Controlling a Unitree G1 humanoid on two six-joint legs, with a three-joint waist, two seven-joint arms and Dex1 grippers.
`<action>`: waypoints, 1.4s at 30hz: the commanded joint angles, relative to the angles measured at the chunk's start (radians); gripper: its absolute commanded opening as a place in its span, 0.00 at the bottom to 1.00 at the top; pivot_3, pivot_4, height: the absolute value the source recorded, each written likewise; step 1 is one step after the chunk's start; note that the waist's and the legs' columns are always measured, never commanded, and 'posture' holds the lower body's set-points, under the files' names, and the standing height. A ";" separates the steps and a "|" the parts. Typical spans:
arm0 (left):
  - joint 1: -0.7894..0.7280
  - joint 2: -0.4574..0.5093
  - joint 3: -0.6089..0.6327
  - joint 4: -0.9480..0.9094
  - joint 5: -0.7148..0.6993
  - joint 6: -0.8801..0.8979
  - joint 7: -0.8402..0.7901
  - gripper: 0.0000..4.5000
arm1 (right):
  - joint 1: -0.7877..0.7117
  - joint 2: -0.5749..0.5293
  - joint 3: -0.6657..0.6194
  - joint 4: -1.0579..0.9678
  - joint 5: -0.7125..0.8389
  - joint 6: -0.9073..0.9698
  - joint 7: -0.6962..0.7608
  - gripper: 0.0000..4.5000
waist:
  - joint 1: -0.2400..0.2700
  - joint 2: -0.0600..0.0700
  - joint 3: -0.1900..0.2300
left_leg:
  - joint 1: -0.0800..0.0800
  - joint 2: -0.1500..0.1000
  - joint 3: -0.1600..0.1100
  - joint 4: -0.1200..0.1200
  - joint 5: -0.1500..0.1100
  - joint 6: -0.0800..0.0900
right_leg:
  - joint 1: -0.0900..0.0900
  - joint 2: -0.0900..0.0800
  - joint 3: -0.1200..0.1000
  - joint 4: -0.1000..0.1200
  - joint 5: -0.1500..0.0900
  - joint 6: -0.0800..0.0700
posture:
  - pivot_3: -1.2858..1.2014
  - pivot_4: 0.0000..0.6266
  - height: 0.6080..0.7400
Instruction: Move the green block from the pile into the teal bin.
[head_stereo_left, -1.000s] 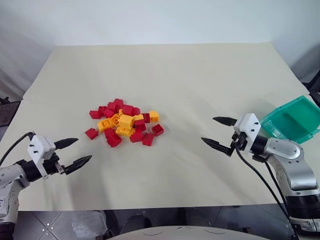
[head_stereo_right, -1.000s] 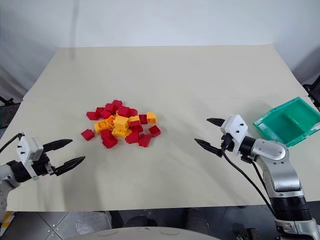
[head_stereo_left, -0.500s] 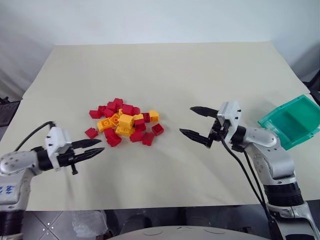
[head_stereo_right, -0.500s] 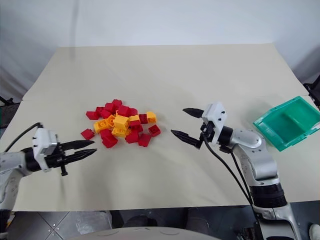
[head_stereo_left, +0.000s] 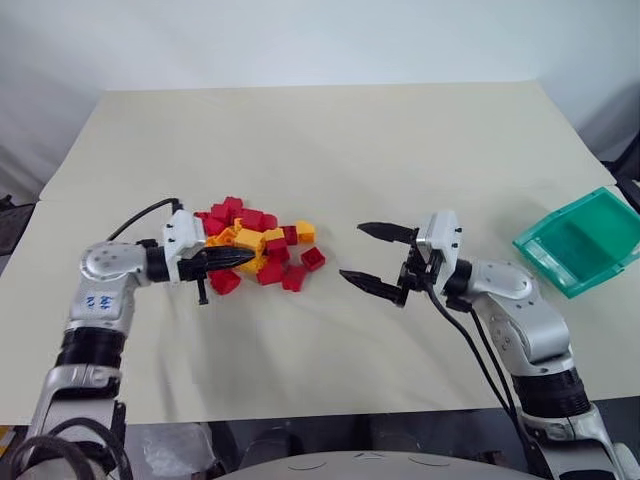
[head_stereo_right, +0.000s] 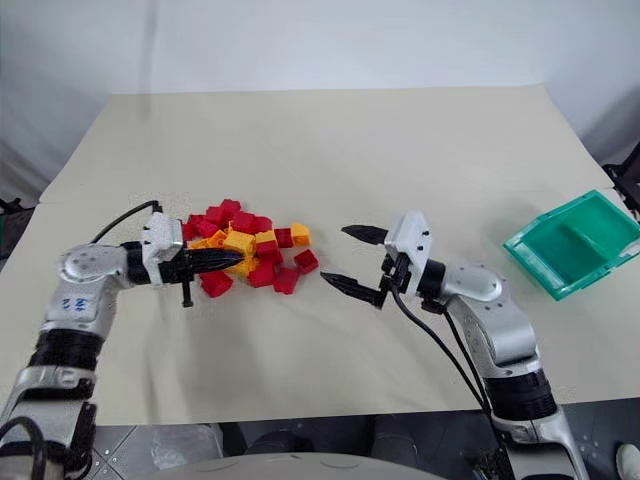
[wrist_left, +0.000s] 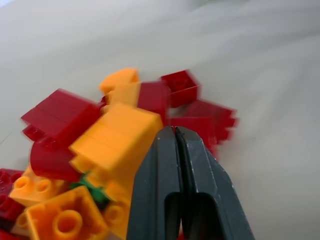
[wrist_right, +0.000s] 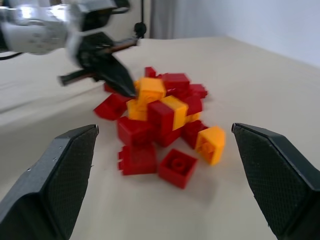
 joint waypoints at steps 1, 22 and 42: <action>-0.087 -0.020 -0.011 0.165 0.063 -0.097 0.032 0.01 | 0.013 -0.006 -0.025 -0.064 0.027 0.000 -0.011 1.00 | -0.001 0.000 0.000 | -0.001 0.000 0.000 0.001 0.000 0.000 | -0.001 0.000 0.000 0.000 0.000 0.001 | 0.52 0.24 1.00; -0.217 -0.108 -0.034 0.450 0.180 -0.216 0.082 0.01 | 0.002 -0.009 -0.039 -0.055 0.023 0.001 -0.039 1.00 | -0.003 -0.003 -0.001 | -0.003 -0.001 -0.001 0.006 0.001 0.001 | -0.001 -0.001 0.001 0.001 0.002 0.003 | 0.52 0.24 1.00; 0.180 0.310 0.188 -0.382 -0.110 0.467 -0.085 0.62 | -0.050 -0.036 -0.058 -0.001 0.040 0.020 0.004 1.00 | -0.024 -0.005 0.000 | -0.005 0.007 -0.003 0.011 0.000 0.001 | -0.002 0.000 0.002 0.004 0.002 0.003 | 0.52 0.24 1.00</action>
